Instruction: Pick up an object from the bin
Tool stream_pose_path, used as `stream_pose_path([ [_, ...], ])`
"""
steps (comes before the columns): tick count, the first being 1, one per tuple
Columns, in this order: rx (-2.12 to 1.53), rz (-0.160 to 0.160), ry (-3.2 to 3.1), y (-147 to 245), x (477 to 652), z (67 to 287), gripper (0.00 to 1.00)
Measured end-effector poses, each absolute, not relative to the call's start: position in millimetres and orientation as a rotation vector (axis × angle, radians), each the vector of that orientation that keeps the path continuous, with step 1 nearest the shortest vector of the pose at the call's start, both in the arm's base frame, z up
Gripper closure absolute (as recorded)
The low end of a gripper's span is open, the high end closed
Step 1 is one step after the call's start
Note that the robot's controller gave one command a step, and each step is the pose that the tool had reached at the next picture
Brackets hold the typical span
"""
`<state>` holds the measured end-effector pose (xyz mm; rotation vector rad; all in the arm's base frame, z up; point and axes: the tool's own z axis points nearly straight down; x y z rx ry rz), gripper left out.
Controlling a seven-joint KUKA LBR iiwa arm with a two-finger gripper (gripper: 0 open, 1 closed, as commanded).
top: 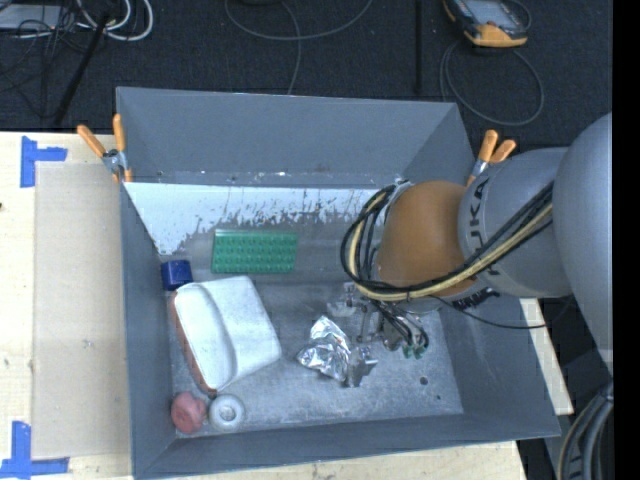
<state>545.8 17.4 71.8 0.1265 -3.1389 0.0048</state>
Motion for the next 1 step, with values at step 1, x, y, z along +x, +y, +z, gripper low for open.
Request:
stream_pose_path([
  [1,0.86,-0.002,-3.022,65.1,523.0,100.1,0.0],
])
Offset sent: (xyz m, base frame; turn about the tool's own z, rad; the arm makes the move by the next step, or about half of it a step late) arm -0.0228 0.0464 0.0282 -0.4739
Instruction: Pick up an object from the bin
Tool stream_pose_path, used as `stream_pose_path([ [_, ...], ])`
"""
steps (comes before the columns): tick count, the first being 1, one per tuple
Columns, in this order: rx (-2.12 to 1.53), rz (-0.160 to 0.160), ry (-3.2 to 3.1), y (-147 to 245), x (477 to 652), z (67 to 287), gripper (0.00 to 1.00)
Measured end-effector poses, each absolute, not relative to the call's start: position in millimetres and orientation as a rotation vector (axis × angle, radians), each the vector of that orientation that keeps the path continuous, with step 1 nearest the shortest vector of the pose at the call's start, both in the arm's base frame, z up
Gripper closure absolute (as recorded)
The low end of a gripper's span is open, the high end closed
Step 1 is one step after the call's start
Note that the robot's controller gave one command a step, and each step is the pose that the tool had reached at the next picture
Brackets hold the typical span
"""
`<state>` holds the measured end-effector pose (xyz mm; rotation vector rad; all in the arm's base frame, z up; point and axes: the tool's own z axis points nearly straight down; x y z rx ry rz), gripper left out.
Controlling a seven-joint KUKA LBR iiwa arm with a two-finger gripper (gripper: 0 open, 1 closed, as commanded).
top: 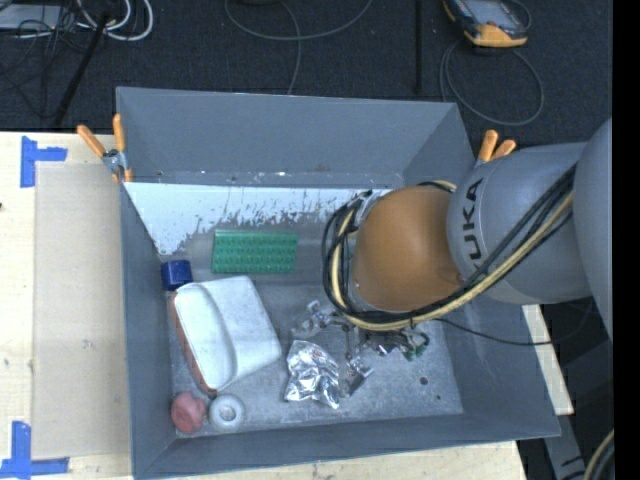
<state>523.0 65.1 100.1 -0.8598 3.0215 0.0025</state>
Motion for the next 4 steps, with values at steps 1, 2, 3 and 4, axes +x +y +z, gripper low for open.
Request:
stream_pose_path([
  [1,-0.733,0.0,3.056,32,517.7,116,0.0],
  [2,-0.683,-0.004,3.068,76,540.1,72,0.0],
  [3,-0.405,0.008,3.106,31,539.8,75,0.0],
  [4,-0.406,0.003,3.099,30,541.8,77,1.0],
])
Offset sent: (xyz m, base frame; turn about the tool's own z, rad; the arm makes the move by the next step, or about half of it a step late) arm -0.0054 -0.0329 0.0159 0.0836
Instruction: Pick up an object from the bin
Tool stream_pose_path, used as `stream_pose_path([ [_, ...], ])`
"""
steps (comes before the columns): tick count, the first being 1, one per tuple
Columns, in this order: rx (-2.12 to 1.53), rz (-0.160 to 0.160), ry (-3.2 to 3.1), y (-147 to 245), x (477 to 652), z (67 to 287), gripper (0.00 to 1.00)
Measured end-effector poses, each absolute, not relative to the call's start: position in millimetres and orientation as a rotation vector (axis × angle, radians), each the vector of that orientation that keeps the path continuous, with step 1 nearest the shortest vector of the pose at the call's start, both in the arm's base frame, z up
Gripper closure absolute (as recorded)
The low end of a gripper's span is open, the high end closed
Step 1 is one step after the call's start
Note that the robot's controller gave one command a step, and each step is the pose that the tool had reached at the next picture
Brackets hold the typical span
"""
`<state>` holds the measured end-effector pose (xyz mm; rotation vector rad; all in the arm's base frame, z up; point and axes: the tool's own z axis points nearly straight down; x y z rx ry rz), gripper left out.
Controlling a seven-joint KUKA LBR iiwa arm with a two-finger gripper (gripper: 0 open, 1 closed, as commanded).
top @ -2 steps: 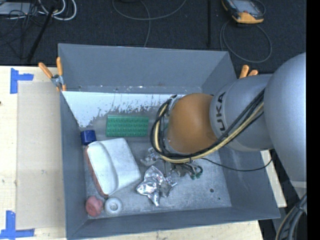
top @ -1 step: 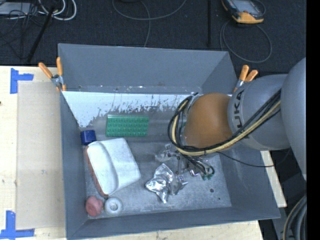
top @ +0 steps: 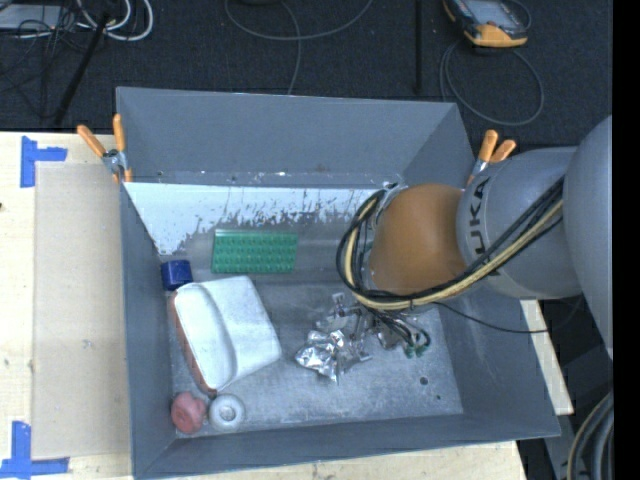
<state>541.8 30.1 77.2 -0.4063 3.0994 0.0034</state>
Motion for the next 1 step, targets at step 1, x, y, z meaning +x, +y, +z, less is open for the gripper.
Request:
stream_pose_path([
  [1,-0.412,0.0,3.107,31.5,543.6,147.7,1.0],
])
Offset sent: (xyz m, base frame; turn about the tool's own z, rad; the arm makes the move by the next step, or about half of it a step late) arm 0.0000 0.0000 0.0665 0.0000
